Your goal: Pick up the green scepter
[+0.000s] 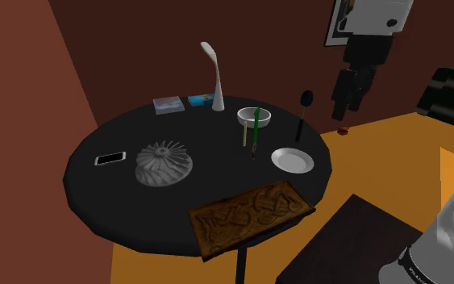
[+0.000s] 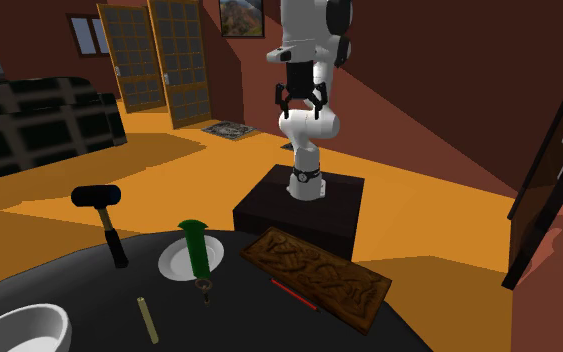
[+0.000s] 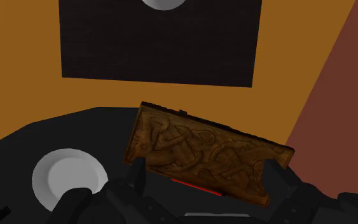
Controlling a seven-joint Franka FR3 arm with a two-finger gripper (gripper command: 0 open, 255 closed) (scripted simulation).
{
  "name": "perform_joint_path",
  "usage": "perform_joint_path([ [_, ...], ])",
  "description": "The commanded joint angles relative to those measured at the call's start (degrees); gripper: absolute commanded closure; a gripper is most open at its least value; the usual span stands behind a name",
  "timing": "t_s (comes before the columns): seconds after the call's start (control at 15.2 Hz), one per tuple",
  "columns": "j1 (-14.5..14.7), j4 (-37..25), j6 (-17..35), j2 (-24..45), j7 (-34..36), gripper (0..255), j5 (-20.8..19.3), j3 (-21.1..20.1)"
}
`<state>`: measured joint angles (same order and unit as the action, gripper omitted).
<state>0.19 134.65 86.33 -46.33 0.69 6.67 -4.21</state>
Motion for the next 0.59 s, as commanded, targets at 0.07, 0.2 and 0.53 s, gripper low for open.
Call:
perform_joint_path([
  [0.07, -0.19, 2.08, 2.84, -0.31, -0.16, 0, -0.14, -0.04],
  [0.2, -0.59, 6.01, 8.65, -0.58, -0.46, 0, -0.37, -0.12],
  [0.53, -1.69, 14.3, 23.97, 1.06, -1.11, 0, -0.79, -0.31],
])
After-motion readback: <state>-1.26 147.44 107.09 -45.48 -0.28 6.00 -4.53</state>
